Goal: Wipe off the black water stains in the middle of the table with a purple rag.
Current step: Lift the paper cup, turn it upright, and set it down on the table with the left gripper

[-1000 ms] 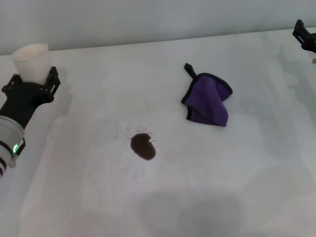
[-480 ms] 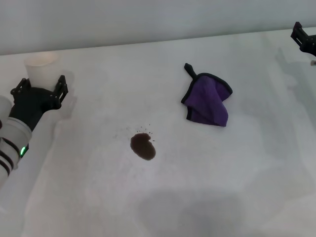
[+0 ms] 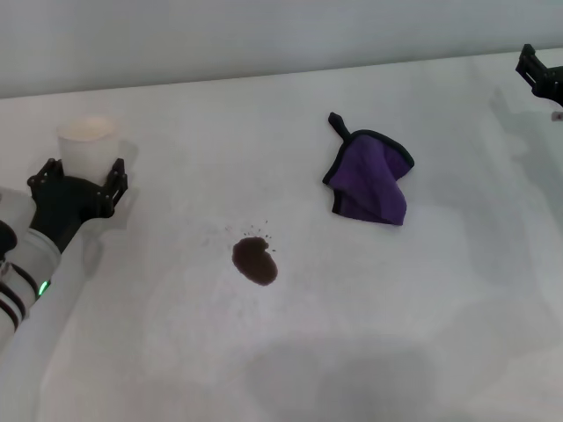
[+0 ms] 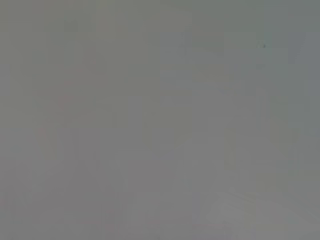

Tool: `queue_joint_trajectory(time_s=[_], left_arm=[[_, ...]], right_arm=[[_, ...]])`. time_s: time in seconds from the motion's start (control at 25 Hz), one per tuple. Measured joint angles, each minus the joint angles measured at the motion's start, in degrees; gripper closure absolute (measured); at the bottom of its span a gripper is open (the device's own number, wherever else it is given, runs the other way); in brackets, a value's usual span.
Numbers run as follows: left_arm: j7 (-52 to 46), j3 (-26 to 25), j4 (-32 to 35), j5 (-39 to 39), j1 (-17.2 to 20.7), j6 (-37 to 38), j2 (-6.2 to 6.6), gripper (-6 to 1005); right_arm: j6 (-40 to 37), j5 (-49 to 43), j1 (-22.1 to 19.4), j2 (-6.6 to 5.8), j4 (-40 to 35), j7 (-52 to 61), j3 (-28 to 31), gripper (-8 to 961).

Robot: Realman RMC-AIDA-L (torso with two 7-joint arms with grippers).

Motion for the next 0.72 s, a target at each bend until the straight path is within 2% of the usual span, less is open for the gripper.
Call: queue_joint_trajectory(time_s=[0.36,0.72], left_arm=[[0.0,0.0,1.1,4.2,2.0,0.0,-0.06,361],[0.0,0.0,1.8,4.6,4.2,0.6,-0.09,362]], right_arm=[[-0.2,-0.2,-0.5,0.09,0.2,0.0,-0.2,96],[-0.2,-0.3,-0.4,0.09,0.3,0.0,-0.2,96]])
